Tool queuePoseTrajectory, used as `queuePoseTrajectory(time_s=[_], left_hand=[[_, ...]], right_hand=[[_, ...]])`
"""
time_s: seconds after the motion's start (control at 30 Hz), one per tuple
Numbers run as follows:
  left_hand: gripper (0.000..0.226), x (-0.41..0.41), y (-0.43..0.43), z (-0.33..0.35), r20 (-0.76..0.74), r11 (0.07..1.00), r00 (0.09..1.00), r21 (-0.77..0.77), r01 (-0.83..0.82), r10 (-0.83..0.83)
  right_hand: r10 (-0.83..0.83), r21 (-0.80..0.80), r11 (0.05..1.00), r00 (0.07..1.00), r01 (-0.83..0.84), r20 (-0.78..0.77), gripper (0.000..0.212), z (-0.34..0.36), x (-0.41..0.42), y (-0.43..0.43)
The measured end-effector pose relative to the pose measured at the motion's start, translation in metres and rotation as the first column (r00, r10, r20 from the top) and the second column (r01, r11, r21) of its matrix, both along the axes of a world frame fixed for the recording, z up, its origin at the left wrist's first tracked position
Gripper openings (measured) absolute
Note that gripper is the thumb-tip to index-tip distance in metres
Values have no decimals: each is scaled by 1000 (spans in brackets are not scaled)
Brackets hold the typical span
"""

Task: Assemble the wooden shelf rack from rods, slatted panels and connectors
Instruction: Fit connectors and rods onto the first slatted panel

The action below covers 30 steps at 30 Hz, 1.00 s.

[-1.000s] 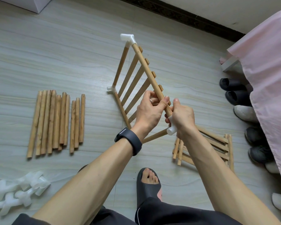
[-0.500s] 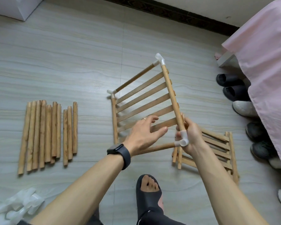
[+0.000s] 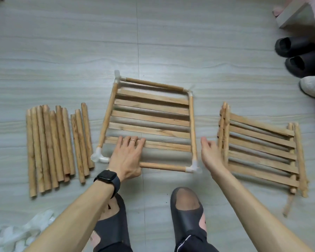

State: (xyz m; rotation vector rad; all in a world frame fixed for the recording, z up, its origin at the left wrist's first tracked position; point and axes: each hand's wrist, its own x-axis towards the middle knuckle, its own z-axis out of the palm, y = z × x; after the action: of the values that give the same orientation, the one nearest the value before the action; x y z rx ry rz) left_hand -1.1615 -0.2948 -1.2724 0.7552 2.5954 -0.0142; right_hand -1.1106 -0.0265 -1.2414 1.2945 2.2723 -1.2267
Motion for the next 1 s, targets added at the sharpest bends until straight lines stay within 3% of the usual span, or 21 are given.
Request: queuePoseTrajectory(time_s=[0.07,0.1,0.17,0.2,0.23,0.37,0.67,0.83,1.0], left_hand=[[81,-2,1,-1,-29,1000,999,11,16,-15],[79,-3,3,-1,-45,1000,999,23,17,-16],[78,-5,5,1,-65,999,998,43,13,-10],[78,-6,5,2,-70,999,997,48,13,-10],[79,-7,5,3,-76,999,997,49,16,-12],[80,-9,-2,5,-107,998,994,55,29,-23],[92,-22,-23,8,-105,993,989,-77,94,-102],[84,-29,-28,17,-106,991,987,-69,112,-119],[79,-32,-18,21,-124,992,986,-64,108,-115]], right_hand=[[354,345,894,923,-286,-152,66,10,9,-14],[542,414,784,835,-462,-96,80,13,13,-23],[789,371,477,574,-797,218,110,6,19,-44],[816,312,356,456,-881,355,119,0,21,-54],[814,294,299,404,-908,418,121,-6,20,-61],[805,444,313,483,-840,345,94,-21,2,-66],[877,513,186,377,-838,298,64,-21,-13,-59],[895,531,141,337,-835,292,49,-10,-24,-58],[893,508,98,301,-856,335,51,-2,-33,-47]])
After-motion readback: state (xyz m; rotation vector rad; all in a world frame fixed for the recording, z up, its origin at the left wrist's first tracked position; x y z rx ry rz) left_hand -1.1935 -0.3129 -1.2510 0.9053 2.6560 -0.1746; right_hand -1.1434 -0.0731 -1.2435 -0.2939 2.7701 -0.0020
